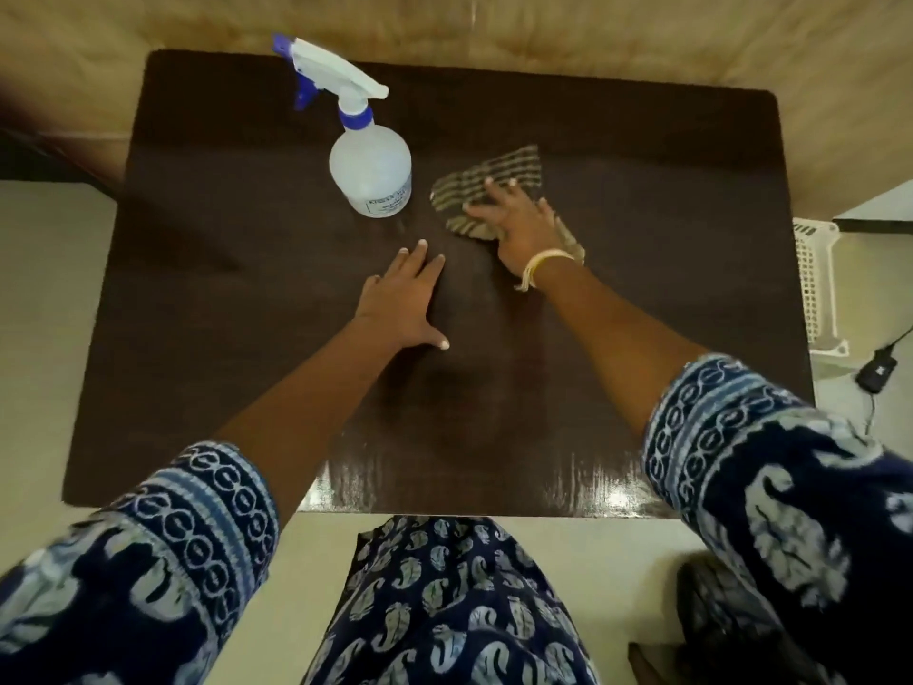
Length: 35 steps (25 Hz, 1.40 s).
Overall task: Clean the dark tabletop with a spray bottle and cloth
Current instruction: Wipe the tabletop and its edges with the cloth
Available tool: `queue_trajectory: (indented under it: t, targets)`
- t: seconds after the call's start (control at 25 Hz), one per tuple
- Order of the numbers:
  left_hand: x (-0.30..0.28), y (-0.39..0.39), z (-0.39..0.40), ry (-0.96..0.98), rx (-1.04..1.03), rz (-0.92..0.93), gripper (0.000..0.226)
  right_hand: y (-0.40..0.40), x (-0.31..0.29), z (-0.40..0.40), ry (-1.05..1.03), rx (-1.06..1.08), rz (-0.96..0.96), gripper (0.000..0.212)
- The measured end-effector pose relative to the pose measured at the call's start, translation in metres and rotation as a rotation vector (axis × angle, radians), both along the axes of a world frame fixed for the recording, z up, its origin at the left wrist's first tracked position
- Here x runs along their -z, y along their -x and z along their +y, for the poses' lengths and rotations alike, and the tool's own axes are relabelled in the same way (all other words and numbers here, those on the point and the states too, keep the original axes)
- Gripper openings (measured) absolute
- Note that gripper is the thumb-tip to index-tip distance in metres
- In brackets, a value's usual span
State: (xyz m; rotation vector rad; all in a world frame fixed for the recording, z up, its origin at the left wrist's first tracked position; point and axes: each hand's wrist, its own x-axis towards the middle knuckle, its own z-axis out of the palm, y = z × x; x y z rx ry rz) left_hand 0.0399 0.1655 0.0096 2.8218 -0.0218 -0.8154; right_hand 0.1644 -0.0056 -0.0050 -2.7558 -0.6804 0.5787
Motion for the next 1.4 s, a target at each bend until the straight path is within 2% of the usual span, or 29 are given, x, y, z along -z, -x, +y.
queue_trajectory:
  t: [0.16, 0.4, 0.52, 0.68, 0.8, 0.88, 0.96, 1.04, 1.08, 1.12, 1.16, 1.24, 1.32, 1.4]
  targets:
    - [-0.008, 0.012, -0.009, -0.001, -0.025, -0.025, 0.107, 0.063, 0.007, -0.022, -0.108, -0.076, 0.039, 0.065]
    - [-0.023, 0.076, -0.035, 0.075, -0.131, -0.097, 0.033, 0.179, 0.004, -0.053, -0.223, -0.082, 0.096, 0.064]
    - [-0.021, 0.13, -0.054, 0.123, -0.195, -0.173, 0.015, 0.234, 0.002, -0.067, -0.184, -0.091, 0.114, 0.062]
    - [-0.015, 0.189, -0.071, 0.275, -0.321, -0.332, 0.01, 0.293, 0.004, -0.083, -0.272, 0.005, 0.178, 0.057]
    - [-0.015, 0.215, -0.082, 0.437, -0.372, -0.364, 0.014, 0.321, 0.002, -0.09, -0.32, 0.315, 0.202, 0.048]
    - [-0.022, 0.223, -0.09, 0.525, -0.388, -0.301, 0.017, 0.324, -0.012, -0.088, -0.461, 0.587, 0.267, 0.041]
    - [-0.035, 0.225, -0.099, 0.625, -0.437, -0.182, 0.03, 0.311, -0.029, -0.092, -0.568, 0.714, 0.439, 0.035]
    - [-0.046, 0.218, -0.109, 0.864, -0.652, -0.014, 0.039, 0.296, -0.045, -0.1, -0.576, 0.735, 0.606, 0.027]
    - [-0.05, 0.211, -0.115, 1.005, -0.788, 0.057, 0.042, 0.29, -0.05, -0.104, -0.631, 0.794, 0.682, 0.017]
    - [-0.053, 0.205, -0.118, 1.125, -0.897, 0.099, 0.045, 0.288, -0.056, -0.107, -0.785, 0.879, 0.81, 0.008]
    - [-0.054, 0.199, -0.119, 1.209, -0.959, 0.124, 0.046, 0.285, -0.057, -0.108, -0.932, 0.965, 0.934, 0.023]
    - [-0.058, 0.186, -0.12, 1.3, -1.002, 0.198, 0.048, 0.278, -0.066, -0.111, -1.216, 0.968, 1.093, 0.048]
    - [-0.063, 0.17, -0.124, 1.284, -1.028, 0.246, 0.039, 0.261, -0.073, -0.113, -1.348, 0.954, 1.098, 0.053]
    - [-0.065, 0.146, -0.129, 1.202, -1.079, 0.161, 0.02, 0.236, -0.073, -0.111, -1.372, 1.017, 1.056, 0.046]
